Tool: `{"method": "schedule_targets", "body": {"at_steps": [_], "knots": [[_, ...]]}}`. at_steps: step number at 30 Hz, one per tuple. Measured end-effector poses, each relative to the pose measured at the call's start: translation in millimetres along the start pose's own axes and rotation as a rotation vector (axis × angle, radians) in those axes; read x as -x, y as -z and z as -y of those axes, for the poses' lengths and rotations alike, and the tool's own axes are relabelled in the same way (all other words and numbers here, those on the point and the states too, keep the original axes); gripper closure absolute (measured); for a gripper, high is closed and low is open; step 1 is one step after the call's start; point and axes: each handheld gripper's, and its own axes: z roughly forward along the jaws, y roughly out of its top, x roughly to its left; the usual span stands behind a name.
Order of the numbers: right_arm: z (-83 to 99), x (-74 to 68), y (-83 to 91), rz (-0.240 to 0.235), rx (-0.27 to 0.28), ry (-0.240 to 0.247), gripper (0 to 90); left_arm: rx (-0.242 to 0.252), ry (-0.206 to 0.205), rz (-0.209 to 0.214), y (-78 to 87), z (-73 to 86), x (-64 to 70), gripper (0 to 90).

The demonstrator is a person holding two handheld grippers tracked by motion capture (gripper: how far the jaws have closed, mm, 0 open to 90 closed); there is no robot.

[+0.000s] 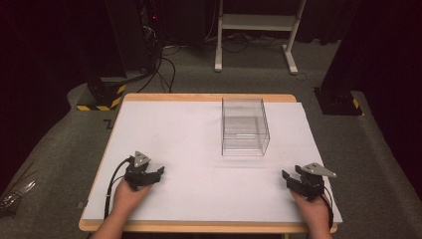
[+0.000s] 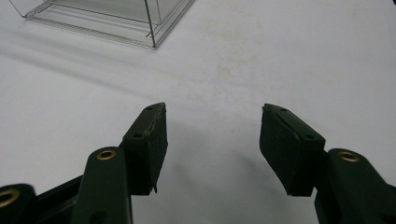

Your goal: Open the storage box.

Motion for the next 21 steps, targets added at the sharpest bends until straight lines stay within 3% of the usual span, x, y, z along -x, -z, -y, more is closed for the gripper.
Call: {"method": "schedule_targets", "body": {"at_steps": [15, 21], "knots": [[0.4, -0.2, 1.2, -0.003, 0.008, 0.003, 41.8, -0.001, 0.0, 0.002, 0.0, -0.1, -0.3, 30.2], [1.9, -1.5, 6.0, -0.009, 0.059, 0.021, 43.5, 0.0, 0.0, 0.005, -0.3, -0.3, -1.1, 30.2]]}}
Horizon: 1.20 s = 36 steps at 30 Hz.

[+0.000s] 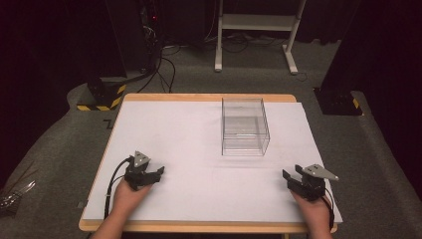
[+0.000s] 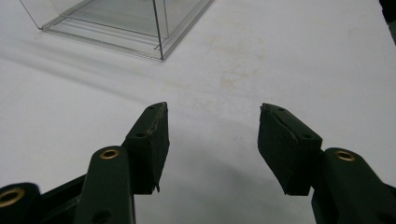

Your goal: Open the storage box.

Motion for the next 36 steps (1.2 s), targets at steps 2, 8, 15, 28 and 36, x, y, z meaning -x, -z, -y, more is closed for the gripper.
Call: {"method": "schedule_targets", "body": {"at_steps": [2, 8, 15, 28, 36], "knots": [[0.1, -0.1, 1.6, -0.004, 0.013, 0.002, 43.5, -0.001, 0.0, 0.001, 0.0, -0.1, -0.2, 30.3], [-1.7, -1.5, 6.7, -0.021, 0.043, 0.003, 43.3, -0.002, 0.001, 0.003, 0.0, -0.1, -0.5, 30.4], [-5.0, -10.0, 8.5, -0.045, 0.056, 0.025, 41.8, -0.002, 0.003, 0.004, -0.1, -0.1, -0.5, 30.4], [-11.3, -24.9, 6.0, -0.093, 0.048, 0.032, 37.6, -0.005, 0.008, 0.011, -0.2, -0.2, -1.2, 30.7], [-14.1, -37.8, 1.5, -0.115, 0.043, 0.069, 38.1, -0.006, 0.006, 0.011, -0.1, -0.2, -1.4, 30.7]]}}
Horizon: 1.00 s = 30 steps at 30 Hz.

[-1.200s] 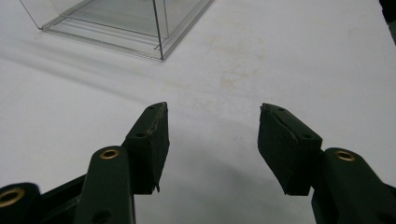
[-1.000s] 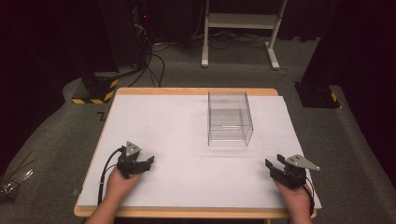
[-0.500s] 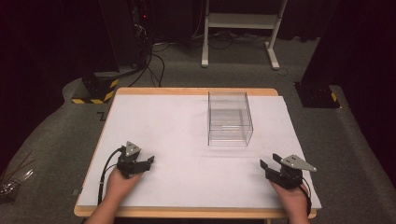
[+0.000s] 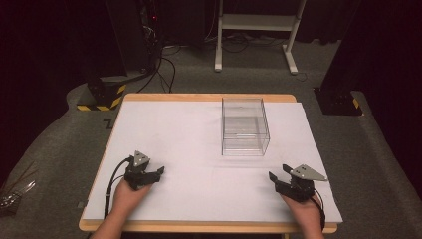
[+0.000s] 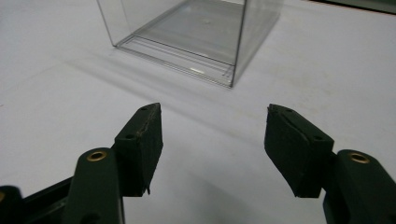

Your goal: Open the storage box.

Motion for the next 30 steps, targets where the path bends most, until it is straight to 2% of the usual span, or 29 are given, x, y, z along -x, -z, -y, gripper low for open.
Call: {"method": "schedule_targets", "body": {"at_steps": [8, 18, 22, 30], "knots": [[-5.3, -14.2, -7.3, -0.052, 0.003, 0.044, 40.0, 0.001, 0.002, 0.0, -0.1, 0.0, 0.0, 30.7], [-16.5, -27.0, -12.4, -0.105, 0.014, 0.05, 39.8, 0.0, 0.0, 0.001, 0.0, 0.0, 0.0, 30.9], [-22.2, -29.5, -14.3, -0.11, 0.014, 0.063, 39.7, 0.001, -0.001, 0.001, 0.0, 0.0, 0.1, 31.3], [-37.9, -28.0, -25.6, -0.124, 0.023, 0.033, 37.7, 0.002, -0.003, 0.002, 0.1, 0.0, 0.0, 31.6]]}}
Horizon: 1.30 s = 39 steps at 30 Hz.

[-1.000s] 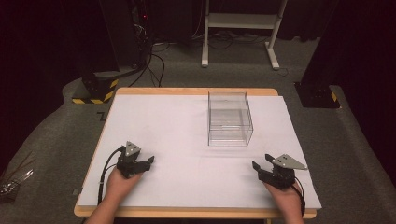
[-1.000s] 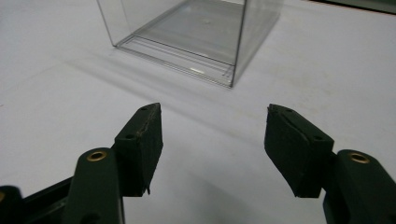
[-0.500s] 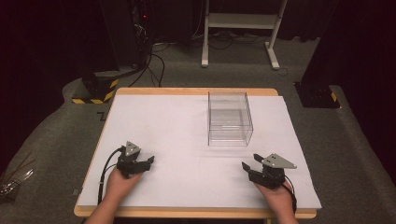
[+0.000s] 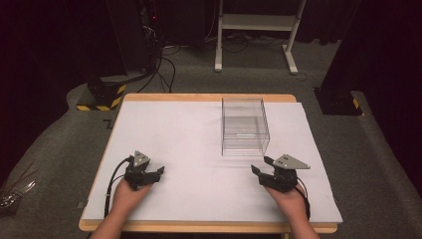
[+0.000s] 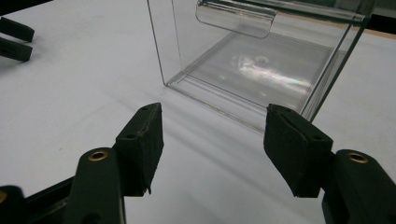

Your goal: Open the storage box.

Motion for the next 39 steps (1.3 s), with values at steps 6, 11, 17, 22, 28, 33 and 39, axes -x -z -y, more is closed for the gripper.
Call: {"method": "schedule_targets", "body": {"at_steps": [6, 11, 17, 22, 28, 33, 39], "knots": [[-9.6, 2.7, -10.7, -0.017, 0.008, -0.026, 31.4, 0.0, 0.0, 0.0, 0.0, 0.0, 0.0, 31.6], [-15.2, 4.7, -19.1, -0.036, 0.013, -0.025, 28.5, 0.0, 0.001, 0.001, 0.0, 0.1, 0.3, 31.8], [-23.8, 8.2, -29.1, -0.039, 0.022, -0.029, 28.3, 0.0, 0.001, 0.001, 0.0, 0.1, 0.2, 31.8], [-30.8, 14.7, -37.3, -0.038, 0.031, -0.031, 33.7, 0.002, 0.0, 0.001, 0.0, 0.1, 0.4, 32.1], [-34.2, 20.5, -42.1, -0.052, 0.037, -0.05, 37.8, 0.002, 0.0, 0.001, 0.0, 0.1, 0.4, 32.1], [-34.5, 22.8, -45.7, -0.052, 0.038, -0.048, 39.5, 0.003, -0.001, 0.0, 0.0, 0.1, 0.6, 32.2], [-36.3, 23.7, -50.5, -0.065, 0.052, -0.049, 38.9, 0.003, -0.001, 0.0, 0.0, 0.1, 0.6, 32.3]]}}
